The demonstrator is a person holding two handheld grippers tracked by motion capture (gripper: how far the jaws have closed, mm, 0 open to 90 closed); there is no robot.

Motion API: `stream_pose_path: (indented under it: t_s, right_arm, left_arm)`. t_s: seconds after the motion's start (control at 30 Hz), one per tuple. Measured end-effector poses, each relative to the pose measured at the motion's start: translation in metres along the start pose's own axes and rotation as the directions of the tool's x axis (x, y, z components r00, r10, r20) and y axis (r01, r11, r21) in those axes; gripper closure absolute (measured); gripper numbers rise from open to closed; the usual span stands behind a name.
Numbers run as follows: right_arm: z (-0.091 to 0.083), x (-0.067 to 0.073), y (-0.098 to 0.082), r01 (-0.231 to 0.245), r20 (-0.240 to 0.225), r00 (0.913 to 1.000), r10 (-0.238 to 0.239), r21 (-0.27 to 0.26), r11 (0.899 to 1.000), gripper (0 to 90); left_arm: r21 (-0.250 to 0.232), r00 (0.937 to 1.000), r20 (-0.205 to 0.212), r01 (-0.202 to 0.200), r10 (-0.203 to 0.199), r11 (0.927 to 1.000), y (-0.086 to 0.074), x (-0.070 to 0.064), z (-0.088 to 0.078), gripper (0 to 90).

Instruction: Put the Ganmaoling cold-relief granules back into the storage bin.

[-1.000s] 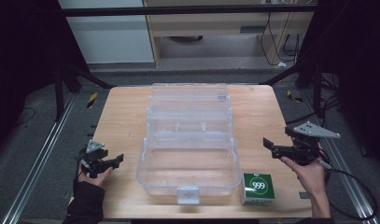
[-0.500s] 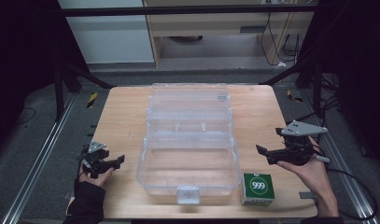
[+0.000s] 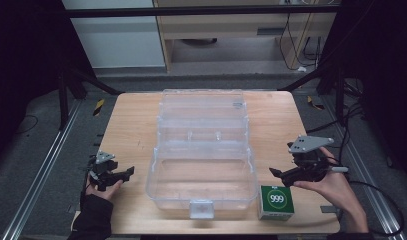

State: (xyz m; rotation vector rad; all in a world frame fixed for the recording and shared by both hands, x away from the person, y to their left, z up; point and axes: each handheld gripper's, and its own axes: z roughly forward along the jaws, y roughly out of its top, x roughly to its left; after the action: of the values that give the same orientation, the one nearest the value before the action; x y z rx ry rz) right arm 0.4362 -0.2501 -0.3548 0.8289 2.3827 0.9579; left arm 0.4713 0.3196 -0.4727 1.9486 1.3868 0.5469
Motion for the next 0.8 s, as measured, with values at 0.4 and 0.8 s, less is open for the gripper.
stream_pose_path:
  t_s: [0.4,0.8]
  right_arm:
    - [0.001,0.012,0.001,0.112,-0.082,0.9912,-0.104,0.099,0.989,3.1]
    - [0.007,0.023,-0.005,0.186,-0.151,0.9756,-0.159,0.183,0.965,2.7]
  left_arm:
    - [0.008,1.0000,0.004,-0.005,0.004,1.0000,0.000,-0.001,0.001,27.5]
    - [0.010,1.0000,0.005,-0.006,0.006,0.9999,0.000,-0.001,0.002,27.5]
